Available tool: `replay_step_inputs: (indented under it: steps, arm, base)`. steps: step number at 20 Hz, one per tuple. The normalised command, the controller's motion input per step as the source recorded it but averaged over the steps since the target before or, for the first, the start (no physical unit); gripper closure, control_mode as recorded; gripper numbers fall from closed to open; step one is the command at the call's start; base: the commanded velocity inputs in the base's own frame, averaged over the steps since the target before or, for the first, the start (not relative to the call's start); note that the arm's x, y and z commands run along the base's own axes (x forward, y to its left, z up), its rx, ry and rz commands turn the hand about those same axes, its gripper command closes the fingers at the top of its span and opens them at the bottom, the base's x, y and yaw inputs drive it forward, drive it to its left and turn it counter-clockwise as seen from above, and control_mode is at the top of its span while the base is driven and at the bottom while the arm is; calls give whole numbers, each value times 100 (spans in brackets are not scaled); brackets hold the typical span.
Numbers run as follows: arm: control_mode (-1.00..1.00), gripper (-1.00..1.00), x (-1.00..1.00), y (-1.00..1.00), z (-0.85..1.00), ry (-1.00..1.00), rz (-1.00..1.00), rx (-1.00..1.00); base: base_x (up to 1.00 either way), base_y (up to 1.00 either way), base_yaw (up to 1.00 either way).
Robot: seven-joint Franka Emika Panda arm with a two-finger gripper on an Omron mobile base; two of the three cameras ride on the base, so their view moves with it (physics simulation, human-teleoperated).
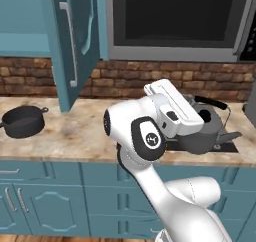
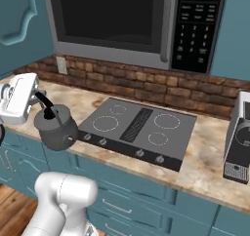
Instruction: Pick the kettle from the cabinet and place it on a stove burner. Then pick the pot from the counter and place it on another stove burner. Finally, turn both burners on.
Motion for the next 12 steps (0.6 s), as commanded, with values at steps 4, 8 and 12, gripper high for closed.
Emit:
replay_step_inputs:
  steps: [4, 8, 12]
  arm:
    - [100, 100, 0, 0, 0, 0, 0, 0]
    - [100, 100, 0, 0, 0, 0, 0, 0]
    - [100, 100, 0, 0, 0, 0, 0, 0]
  base:
    - [33, -35, 12]
    - [31, -34, 11]
    - [29, -32, 11]
